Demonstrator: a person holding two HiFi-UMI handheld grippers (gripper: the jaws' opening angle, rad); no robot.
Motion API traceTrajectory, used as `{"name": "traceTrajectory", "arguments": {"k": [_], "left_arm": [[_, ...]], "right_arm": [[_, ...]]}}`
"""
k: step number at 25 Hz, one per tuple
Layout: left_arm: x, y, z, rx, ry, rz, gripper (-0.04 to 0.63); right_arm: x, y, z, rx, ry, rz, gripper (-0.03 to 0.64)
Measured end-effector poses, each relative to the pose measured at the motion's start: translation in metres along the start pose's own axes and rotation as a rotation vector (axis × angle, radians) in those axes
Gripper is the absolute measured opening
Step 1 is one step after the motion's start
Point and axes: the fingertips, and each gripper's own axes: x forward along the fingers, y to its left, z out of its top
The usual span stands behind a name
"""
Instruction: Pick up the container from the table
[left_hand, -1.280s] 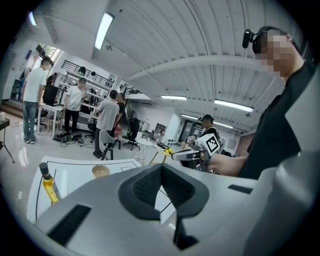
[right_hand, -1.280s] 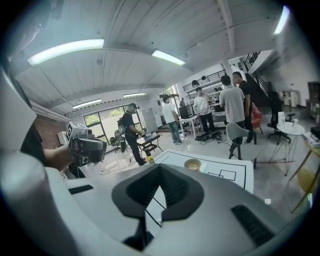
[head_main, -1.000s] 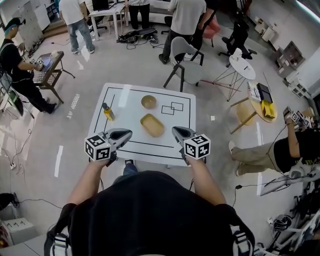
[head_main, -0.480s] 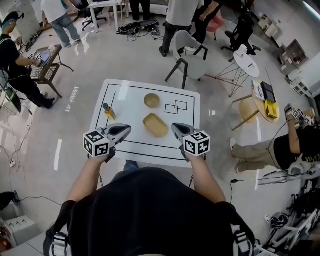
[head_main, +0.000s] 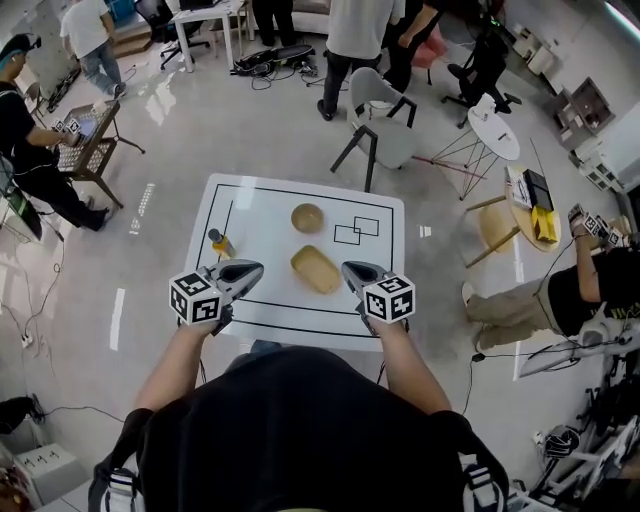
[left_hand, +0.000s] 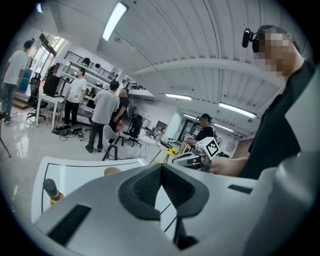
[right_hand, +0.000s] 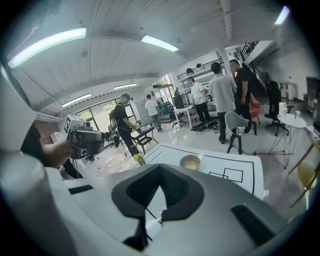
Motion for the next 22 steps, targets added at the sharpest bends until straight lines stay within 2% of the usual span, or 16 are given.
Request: {"name": "traceTrajectory", "arguments": {"k": [12, 22], "left_arm": [[-0.01, 0.037, 0.01, -0.014, -0.004, 0.011, 0.008], [0.003, 0.059, 0.008, -0.042, 0.008, 0.005, 0.008]], "right_arm": [[0.04, -0.007, 0.003, 0.002, 0.045, -0.002, 0.005], [0.066, -0.023, -0.016, 0.001, 0.128, -0.023, 0.006]]}}
